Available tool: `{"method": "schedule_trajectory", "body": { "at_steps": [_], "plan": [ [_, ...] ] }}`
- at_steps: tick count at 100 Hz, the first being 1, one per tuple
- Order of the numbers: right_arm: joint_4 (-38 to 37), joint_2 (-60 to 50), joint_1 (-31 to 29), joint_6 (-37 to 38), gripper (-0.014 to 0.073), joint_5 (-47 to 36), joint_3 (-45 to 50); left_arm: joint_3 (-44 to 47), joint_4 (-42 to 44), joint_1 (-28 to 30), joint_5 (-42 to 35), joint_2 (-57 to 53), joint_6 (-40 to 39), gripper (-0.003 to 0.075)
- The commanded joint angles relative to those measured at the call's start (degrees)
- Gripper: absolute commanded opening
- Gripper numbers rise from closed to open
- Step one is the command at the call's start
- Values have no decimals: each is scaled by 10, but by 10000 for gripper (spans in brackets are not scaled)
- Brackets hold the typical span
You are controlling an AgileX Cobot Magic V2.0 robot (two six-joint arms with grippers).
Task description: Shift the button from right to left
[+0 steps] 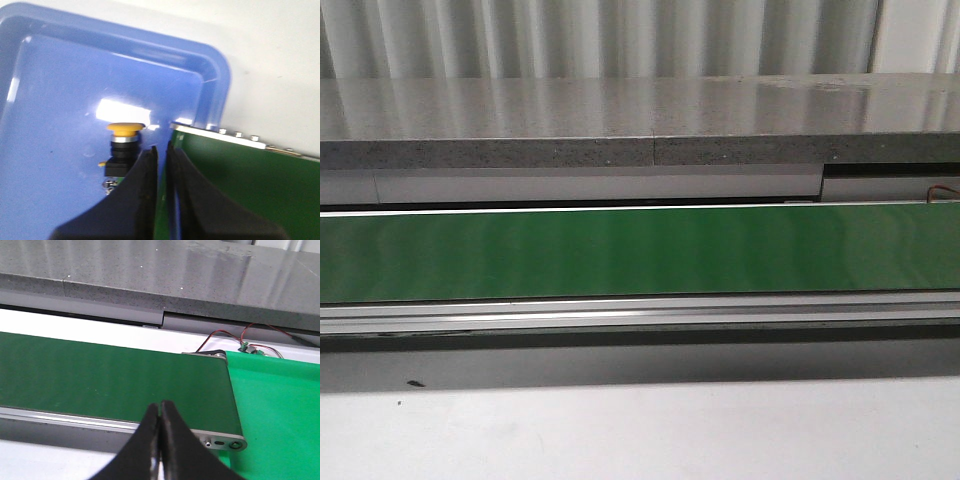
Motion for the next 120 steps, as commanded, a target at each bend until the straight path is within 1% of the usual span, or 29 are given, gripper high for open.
{"method": "schedule_trajectory", "body": {
  "at_steps": [1,22,41,65,120],
  "plan": [
    [2,6,0,-5,-68,-49,-14,17,-10,-29,-49,-66,-19,-20],
    [2,6,0,-5,-68,-49,-14,103,-23,-98,-104,-144,-30,-20],
    [2,6,0,-5,-68,-49,-14,184,-34,-136,-159,-218,-31,-20],
    [2,6,0,-5,-68,-49,-14,289,-51,-144,-220,-331,-31,-20],
    [2,6,0,-5,-68,-49,-14,499,-54,-144,-276,-641,-28,-20]
  ]
}}
